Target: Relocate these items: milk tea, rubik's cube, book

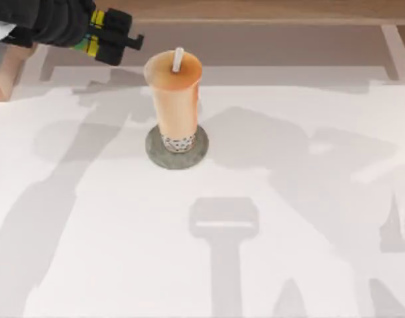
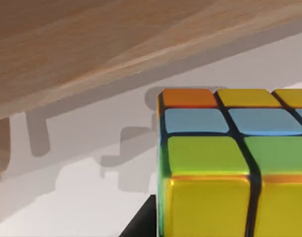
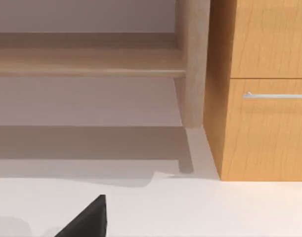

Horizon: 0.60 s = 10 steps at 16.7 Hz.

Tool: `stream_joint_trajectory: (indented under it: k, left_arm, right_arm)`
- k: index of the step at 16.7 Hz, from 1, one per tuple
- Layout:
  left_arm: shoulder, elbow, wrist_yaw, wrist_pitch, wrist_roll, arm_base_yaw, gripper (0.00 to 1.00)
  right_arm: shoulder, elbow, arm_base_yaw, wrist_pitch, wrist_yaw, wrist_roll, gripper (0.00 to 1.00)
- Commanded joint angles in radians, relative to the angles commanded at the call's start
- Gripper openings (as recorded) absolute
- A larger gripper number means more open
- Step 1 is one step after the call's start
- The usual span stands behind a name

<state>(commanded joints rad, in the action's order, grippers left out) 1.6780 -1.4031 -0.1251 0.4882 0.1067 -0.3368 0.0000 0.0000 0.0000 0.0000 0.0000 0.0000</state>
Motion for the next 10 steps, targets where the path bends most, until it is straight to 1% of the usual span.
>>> stream_joint_trajectory:
  k: [3, 5, 8, 10]
  left_arm:
    - [-0.007, -0.104, -0.121, -0.279, -0.009, -0.143, 0.00]
    - [-0.007, -0.145, -0.212, -0.422, -0.029, -0.192, 0.00]
    - [0.001, -0.171, -0.328, -0.563, -0.066, -0.209, 0.00]
    - [0.007, -0.172, -0.372, -0.605, -0.084, -0.205, 0.00]
  right_arm:
    - [0.000, 0.000, 0.000, 0.000, 0.000, 0.000, 1.00]
    - [0.000, 0.000, 0.000, 0.000, 0.000, 0.000, 1.00]
    - [0.000, 0.000, 0.000, 0.000, 0.000, 0.000, 1.00]
    - [0.000, 0.000, 0.000, 0.000, 0.000, 0.000, 1.00]
